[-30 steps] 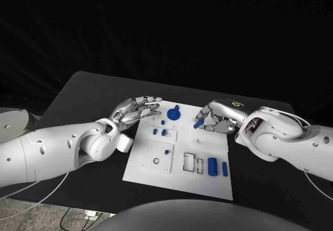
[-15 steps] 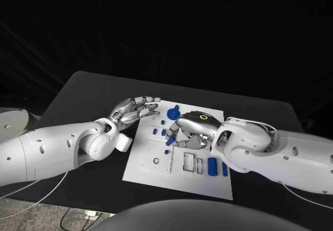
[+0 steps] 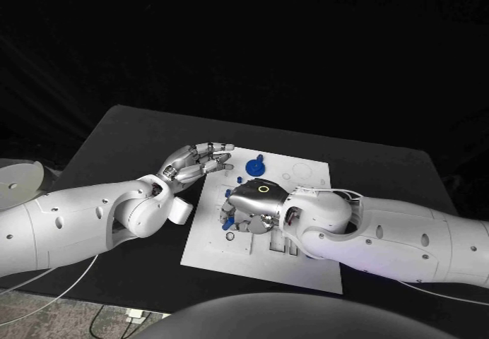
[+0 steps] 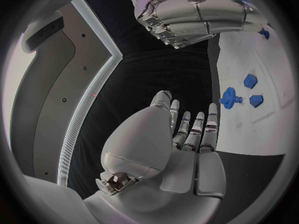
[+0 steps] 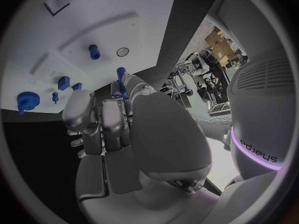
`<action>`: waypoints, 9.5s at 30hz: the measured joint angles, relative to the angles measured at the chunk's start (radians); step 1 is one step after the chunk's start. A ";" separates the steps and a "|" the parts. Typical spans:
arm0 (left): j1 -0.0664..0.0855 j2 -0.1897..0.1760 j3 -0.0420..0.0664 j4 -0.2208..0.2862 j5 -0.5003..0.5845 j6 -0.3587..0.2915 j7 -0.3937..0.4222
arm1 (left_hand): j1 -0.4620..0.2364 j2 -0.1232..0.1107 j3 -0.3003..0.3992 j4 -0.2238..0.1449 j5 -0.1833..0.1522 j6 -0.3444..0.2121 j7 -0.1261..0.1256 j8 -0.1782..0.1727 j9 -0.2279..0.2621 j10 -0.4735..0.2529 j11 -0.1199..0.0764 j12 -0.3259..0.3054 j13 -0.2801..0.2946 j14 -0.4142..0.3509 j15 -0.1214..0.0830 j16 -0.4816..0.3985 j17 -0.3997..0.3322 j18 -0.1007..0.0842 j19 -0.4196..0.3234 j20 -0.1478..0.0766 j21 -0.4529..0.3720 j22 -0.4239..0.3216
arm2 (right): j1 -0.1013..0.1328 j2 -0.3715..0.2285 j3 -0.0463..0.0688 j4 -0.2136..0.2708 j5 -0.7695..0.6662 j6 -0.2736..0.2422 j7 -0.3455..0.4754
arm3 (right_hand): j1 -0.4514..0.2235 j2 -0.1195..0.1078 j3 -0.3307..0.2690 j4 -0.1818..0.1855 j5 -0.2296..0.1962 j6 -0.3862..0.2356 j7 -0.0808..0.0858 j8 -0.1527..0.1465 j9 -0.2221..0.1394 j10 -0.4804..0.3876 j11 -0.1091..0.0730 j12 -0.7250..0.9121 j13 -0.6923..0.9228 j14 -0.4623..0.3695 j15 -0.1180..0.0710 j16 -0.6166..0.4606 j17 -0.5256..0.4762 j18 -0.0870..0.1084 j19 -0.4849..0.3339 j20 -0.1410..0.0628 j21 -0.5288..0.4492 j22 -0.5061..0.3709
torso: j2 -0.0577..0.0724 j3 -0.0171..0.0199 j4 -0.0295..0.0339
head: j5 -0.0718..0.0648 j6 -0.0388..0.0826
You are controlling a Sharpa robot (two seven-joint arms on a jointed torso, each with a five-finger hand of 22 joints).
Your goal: Assemble the parts on the task board
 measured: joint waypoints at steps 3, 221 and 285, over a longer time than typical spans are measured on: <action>0.000 0.002 0.000 -0.002 0.000 0.000 0.000 | 0.000 0.000 0.000 0.000 0.000 0.000 0.000 0.000 0.000 0.000 0.000 0.000 0.000 0.000 0.000 0.000 0.000 0.000 0.000 0.000 0.000 0.000 | -0.006 0.014 0.000 -0.004 -0.021 0.010 0.000 | 0.004 -0.004 0.004 -0.004 -0.004 0.000 0.000 0.000 -0.001 0.004 0.004 -0.002 -0.001 0.000 0.000 0.000 0.000 0.000 0.000 0.000 0.000 0.000 | 0.000 0.0003 -0.0004 | 0.000 0.000; -0.033 0.002 0.000 -0.020 0.001 0.015 -0.005 | 0.012 -0.007 0.044 0.003 0.011 0.007 0.000 -0.008 -0.006 0.017 0.005 0.026 0.002 -0.011 -0.011 0.005 0.000 0.000 0.004 0.004 0.000 -0.030 | -0.020 -0.424 -0.006 0.179 0.600 0.148 -0.530 | -0.564 -0.009 -0.104 0.130 0.559 -0.065 -0.117 0.209 0.606 0.330 -0.148 1.333 1.240 0.055 -0.112 0.172 0.320 -0.055 0.062 -0.105 0.256 0.000 | 0.000 -0.0072 -0.0188 | -0.054 0.000; -0.034 0.014 0.000 -0.033 0.001 0.020 -0.014 | 0.020 -0.007 0.052 0.000 0.016 0.010 0.004 -0.008 -0.006 0.020 0.008 0.026 0.002 -0.007 -0.007 0.008 0.000 0.000 0.004 0.004 0.000 -0.033 | 0.034 -0.339 -0.003 0.176 0.850 0.114 -0.553 | -0.644 0.038 -0.012 0.061 0.224 -0.129 -0.081 0.186 0.623 0.328 -0.124 1.333 1.240 0.056 -0.090 0.112 0.228 -0.039 0.035 -0.075 0.100 0.000 | -0.002 -0.0075 -0.0193 | -0.045 0.000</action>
